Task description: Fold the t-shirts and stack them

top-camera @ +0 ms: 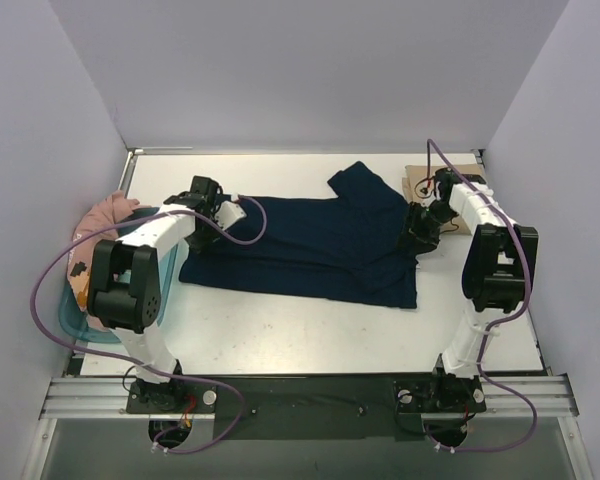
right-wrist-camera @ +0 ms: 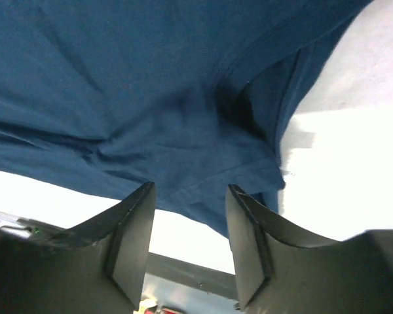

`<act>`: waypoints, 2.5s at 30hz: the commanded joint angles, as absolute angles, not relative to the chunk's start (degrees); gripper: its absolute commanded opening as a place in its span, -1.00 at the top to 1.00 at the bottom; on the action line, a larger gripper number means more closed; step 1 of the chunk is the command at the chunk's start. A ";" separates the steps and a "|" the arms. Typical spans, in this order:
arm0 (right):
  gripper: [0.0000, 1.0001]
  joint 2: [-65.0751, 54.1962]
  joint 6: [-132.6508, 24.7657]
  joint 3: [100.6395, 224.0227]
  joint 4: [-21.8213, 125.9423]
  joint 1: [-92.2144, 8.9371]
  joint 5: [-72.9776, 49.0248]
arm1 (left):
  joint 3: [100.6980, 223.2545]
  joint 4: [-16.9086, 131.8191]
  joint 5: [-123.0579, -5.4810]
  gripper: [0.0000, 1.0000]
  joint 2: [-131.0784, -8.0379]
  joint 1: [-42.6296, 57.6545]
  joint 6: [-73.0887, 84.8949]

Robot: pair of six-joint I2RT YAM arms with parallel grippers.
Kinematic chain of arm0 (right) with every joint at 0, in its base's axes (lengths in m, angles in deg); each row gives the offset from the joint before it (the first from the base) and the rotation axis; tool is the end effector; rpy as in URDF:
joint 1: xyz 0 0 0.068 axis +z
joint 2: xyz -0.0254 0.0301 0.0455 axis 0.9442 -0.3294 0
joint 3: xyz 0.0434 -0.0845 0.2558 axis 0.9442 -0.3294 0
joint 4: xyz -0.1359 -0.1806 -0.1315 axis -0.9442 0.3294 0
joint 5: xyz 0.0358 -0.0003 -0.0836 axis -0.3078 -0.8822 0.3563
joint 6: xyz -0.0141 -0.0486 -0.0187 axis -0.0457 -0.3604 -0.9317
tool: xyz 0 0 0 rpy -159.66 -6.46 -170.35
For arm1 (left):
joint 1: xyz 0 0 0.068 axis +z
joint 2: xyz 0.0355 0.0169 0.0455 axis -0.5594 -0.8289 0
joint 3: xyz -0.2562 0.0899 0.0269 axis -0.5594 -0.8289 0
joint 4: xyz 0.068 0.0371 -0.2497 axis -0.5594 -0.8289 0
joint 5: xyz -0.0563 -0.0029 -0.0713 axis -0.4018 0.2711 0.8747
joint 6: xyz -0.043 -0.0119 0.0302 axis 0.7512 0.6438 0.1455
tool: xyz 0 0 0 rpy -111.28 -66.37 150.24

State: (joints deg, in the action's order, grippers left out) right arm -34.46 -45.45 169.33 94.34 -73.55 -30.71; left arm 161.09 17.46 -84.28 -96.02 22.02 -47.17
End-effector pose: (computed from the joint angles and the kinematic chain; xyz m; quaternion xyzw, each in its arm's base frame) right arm 0.3918 -0.0032 0.2019 0.1123 0.9535 0.2416 0.1407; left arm 0.3494 -0.0668 0.1978 0.4227 0.8814 0.1445 0.1540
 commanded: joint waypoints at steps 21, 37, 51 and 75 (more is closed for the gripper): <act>-0.08 -6.35 -24.55 133.19 86.62 -64.61 -7.15 | 143.52 22.55 -72.00 -0.80 -85.64 20.30 -74.40; 0.75 -3.02 -30.95 132.13 87.67 -77.53 -2.50 | 144.81 25.39 -81.58 1.00 -86.26 21.97 -67.82; 0.25 2.41 -32.64 134.35 92.42 -73.69 -8.20 | 153.79 9.48 -77.10 1.00 -80.20 22.76 -59.38; 1.00 1.72 -28.33 123.00 82.13 -80.08 -15.59 | 144.66 -3.36 -68.66 1.00 -74.84 21.09 -66.41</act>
